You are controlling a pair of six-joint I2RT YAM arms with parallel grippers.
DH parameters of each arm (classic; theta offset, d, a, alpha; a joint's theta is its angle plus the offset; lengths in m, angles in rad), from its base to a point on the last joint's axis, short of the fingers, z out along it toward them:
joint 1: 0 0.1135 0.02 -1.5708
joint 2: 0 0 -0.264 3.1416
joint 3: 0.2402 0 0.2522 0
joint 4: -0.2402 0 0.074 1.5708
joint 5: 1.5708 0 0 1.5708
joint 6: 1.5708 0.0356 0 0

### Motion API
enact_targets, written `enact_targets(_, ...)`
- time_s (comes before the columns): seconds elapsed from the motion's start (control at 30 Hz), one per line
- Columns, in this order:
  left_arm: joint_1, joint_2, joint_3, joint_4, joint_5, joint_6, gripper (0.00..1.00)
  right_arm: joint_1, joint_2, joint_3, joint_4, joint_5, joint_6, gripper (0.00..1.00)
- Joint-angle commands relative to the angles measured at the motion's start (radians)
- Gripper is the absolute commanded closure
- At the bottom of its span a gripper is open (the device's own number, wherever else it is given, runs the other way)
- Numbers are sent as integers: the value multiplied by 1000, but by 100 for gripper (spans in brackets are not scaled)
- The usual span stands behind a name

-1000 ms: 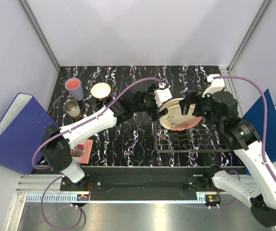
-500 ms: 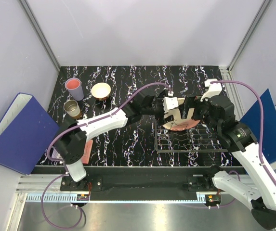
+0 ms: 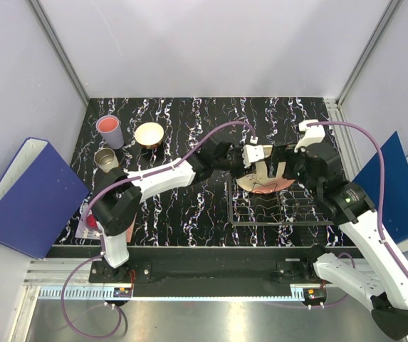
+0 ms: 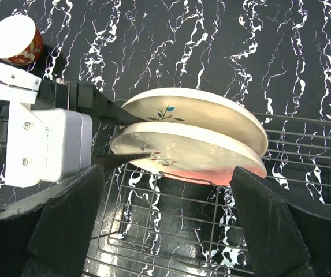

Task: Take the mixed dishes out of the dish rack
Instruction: Pick up the plate from the dish rack.

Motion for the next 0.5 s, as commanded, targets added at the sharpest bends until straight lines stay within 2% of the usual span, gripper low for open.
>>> enact_targets(0.0,1,-2,13,85,-2,-2,65,7,-10,0,61,-25,3,0)
enact_targets(0.1,3,-7,9,88,-19,1,79,7,-24,0,60,-17,5,0)
enact_targets(0.3,10,-39,6,99,-55,11,98,9,-44,18,57,-8,-4,0)
enact_targets(0.47,18,-72,12,88,-61,9,100,7,-56,29,51,1,-14,0)
